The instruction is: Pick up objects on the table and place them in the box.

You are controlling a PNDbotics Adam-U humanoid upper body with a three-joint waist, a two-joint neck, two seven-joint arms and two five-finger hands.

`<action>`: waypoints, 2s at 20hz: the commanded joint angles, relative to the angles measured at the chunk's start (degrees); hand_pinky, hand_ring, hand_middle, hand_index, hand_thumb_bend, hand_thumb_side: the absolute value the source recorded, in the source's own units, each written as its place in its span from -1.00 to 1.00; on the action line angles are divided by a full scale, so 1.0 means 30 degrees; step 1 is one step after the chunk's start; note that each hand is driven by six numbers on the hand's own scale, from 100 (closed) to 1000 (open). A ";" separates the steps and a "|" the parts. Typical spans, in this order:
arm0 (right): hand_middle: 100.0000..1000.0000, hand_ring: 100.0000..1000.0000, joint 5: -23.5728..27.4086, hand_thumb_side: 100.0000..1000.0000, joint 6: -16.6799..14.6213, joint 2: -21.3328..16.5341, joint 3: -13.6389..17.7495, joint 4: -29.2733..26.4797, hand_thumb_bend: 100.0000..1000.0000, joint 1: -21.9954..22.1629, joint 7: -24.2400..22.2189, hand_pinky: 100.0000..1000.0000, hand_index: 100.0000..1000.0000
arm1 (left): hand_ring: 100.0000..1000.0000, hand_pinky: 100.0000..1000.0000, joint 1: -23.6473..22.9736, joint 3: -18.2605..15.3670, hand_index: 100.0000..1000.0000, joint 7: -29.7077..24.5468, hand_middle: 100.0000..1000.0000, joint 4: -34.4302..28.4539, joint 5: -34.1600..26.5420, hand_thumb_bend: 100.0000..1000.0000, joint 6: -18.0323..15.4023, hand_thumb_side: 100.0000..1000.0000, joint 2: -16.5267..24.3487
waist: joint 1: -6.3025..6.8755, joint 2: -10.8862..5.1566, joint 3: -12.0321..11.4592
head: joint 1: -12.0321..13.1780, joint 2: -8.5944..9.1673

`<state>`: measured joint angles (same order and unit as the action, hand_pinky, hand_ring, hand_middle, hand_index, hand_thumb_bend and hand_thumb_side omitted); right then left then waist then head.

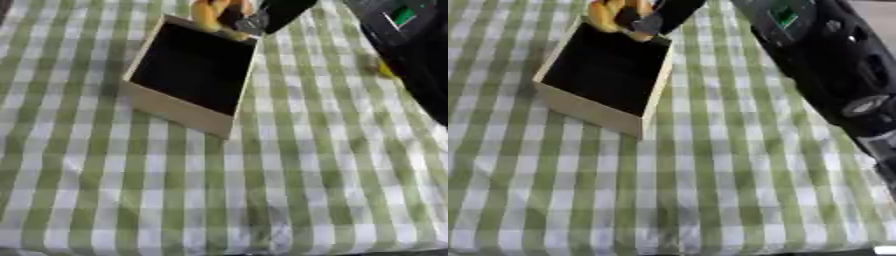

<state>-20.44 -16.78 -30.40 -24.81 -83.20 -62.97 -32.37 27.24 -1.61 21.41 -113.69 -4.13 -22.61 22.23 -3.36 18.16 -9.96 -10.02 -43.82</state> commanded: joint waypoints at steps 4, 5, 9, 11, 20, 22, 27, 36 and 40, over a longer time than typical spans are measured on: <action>-0.18 0.14 -0.1463 -0.96 -0.0656 0.2038 0.0403 0.2478 -1.00 -0.0966 0.0475 0.45 0.10 | 0.46 0.25 0.0887 0.0166 0.68 -0.0240 0.43 -0.0299 -0.0401 -0.45 -0.0245 -0.07 0.0181 | 0.0083 -0.0241 -0.0329 | -0.0343 0.0031; -0.18 0.15 -0.1859 -0.96 -0.0785 0.2365 0.0425 0.2805 -1.00 -0.0979 0.0610 0.45 0.10 | 0.46 0.25 0.0913 0.0180 0.68 -0.0292 0.43 -0.0299 -0.0418 -0.45 -0.0241 -0.06 0.0132 | 0.0080 -0.0236 -0.0362 | -0.0373 0.0054; -0.18 0.16 -0.3489 -0.92 -0.1254 0.3376 0.0299 0.4080 -1.00 -0.0817 0.0963 0.44 0.10 | 0.46 0.25 0.0940 0.0237 0.68 -0.0471 0.43 -0.0299 -0.0459 -0.46 -0.0186 -0.06 0.0011 | 0.0038 -0.0234 -0.0469 | -0.0421 0.0171; -0.16 0.16 -0.4175 -0.91 -0.1496 0.3724 0.0224 0.4613 -1.00 -0.0622 0.1050 0.44 0.12 | 0.46 0.24 0.0908 0.0242 0.68 -0.0520 0.43 -0.0299 -0.0481 -0.46 -0.0139 -0.05 -0.0040 | 0.0013 -0.0213 -0.0525 | -0.0384 0.0247; 0.35 0.52 -0.7387 -0.83 -0.2955 0.3986 0.0023 0.5276 -0.74 0.0065 0.1185 0.55 0.59 | 0.46 0.24 0.0586 0.0205 0.68 -0.0574 0.43 -0.0299 -0.0419 -0.49 0.0079 -0.03 -0.0134 | -0.0010 -0.0132 -0.0418 | -0.0182 0.0167; 0.52 0.63 -0.8223 -0.73 -0.3222 0.3885 0.0099 0.4772 -0.76 0.0055 0.1398 0.60 0.74 | 0.46 0.23 0.0548 0.0230 0.68 -0.0589 0.43 -0.0299 -0.0419 -0.49 0.0141 -0.03 -0.0154 | 0.0018 -0.0135 -0.0346 | -0.0137 0.0151; 0.54 0.63 -0.9187 -0.72 -0.2671 0.3729 0.0534 0.3711 -0.88 -0.0125 0.2915 0.60 0.75 | 0.46 0.23 0.0519 0.0339 0.68 -0.0757 0.43 -0.0299 -0.0455 -0.50 0.0275 -0.02 -0.0198 | 0.0075 -0.0153 -0.0221 | -0.0107 0.0168; 0.51 0.61 -0.4528 -1.00 -0.0062 0.0018 0.2835 -0.0146 -1.00 0.0132 0.3222 0.61 0.75 | 0.46 0.23 0.0026 0.0134 0.68 -0.0640 0.43 -0.0299 -0.0229 -0.50 0.0403 -0.02 0.0034 | 0.0067 -0.0371 0.0444 | 0.0495 0.0017; 0.53 0.63 -0.3666 -1.00 0.0613 -0.2819 0.3771 -0.1074 -0.92 0.1212 0.3357 0.60 0.76 | 0.46 0.23 -0.0252 0.0090 0.68 -0.0571 0.43 -0.0299 -0.0063 -0.51 0.0476 -0.01 0.0143 | 0.0152 -0.0370 0.0843 | 0.0805 0.0045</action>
<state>-32.60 -15.64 -34.86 -15.08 -84.55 -58.56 -22.50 26.08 -0.66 19.53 -113.69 -4.53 -21.33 21.17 -3.26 18.39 -7.34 -7.96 -43.77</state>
